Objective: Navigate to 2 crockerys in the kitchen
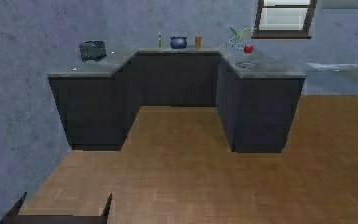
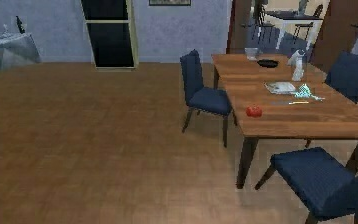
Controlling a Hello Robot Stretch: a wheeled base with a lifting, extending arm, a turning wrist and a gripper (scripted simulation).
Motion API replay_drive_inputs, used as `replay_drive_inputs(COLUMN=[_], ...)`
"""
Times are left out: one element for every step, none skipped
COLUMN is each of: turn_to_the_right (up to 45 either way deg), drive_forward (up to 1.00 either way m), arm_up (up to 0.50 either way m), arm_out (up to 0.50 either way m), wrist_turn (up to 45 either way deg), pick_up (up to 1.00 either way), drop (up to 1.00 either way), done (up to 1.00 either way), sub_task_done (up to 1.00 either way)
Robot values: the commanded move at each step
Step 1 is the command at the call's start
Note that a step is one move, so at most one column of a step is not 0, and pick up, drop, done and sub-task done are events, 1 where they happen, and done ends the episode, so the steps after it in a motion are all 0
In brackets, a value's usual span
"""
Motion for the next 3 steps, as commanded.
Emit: replay_drive_inputs(turn_to_the_right=[0.0,0.0,-6.0], drive_forward=[1.0,1.0,0.0], arm_up=[0.0,0.0,0.0], arm_out=[0.0,0.0,0.0], wrist_turn=[0.0,0.0,0.0], pick_up=[0.0,0.0,0.0], drop=[0.0,0.0,0.0], done=[0.0,0.0,0.0], sub_task_done=[0.0,0.0,0.0])
